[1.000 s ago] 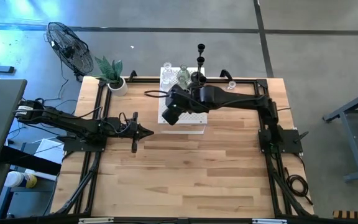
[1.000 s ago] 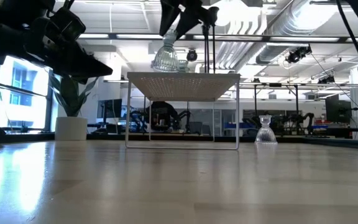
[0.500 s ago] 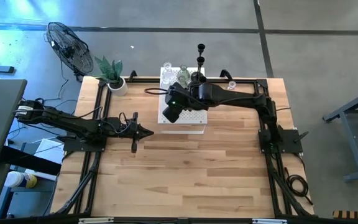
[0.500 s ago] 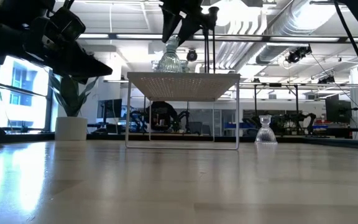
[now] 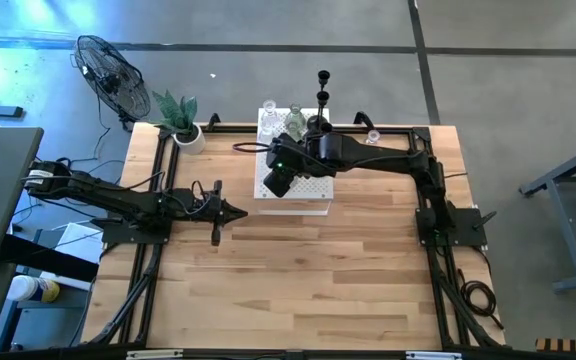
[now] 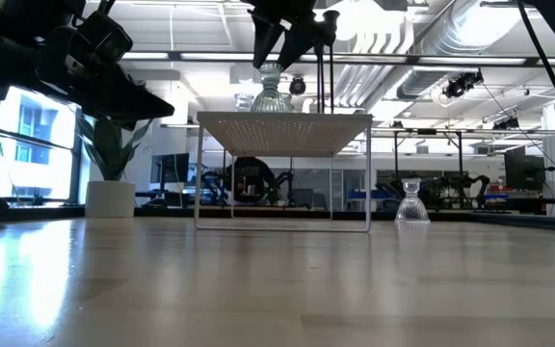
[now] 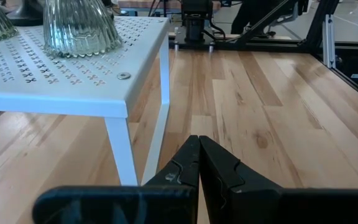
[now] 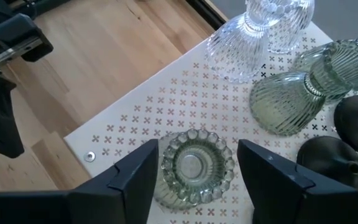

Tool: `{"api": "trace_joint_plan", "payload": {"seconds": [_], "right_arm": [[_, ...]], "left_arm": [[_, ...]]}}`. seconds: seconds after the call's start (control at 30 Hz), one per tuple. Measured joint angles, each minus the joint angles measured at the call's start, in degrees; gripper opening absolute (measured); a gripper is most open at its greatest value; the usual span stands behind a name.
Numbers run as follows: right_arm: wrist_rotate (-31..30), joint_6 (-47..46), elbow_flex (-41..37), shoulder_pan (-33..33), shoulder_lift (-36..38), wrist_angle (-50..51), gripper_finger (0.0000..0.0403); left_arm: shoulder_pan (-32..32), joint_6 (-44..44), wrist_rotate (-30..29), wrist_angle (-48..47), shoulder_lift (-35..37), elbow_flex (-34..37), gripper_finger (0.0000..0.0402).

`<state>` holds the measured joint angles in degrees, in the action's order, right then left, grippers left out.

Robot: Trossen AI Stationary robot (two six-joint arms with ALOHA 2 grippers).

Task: Pick & Place candle stick holders
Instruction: Put the green candle holder on the shelf aligned with the green candle holders

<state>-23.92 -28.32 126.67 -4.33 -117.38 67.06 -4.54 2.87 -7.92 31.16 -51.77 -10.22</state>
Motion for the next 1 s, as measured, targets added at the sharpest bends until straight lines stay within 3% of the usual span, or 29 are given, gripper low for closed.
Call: {"api": "trace_joint_plan", "payload": {"seconds": [0.37, 0.6, 1.0], "right_arm": [[-1.70, 0.90, 0.00, -0.14, 0.00, -0.34, 0.0223], [-5.94, 3.60, 0.00, 0.85, 0.19, -2.10, 0.0240], [-10.82, 8.88, 0.00, 4.05, 2.38, -6.09, 0.0230]], "left_arm": [[0.00, 0.00, 0.00, -0.03, 0.01, 0.00, 0.0001], [0.00, 0.00, 0.00, -0.04, 0.00, 0.00, 0.0001], [0.01, 0.00, 0.00, -0.38, 0.01, 0.00, 0.0001]]}}
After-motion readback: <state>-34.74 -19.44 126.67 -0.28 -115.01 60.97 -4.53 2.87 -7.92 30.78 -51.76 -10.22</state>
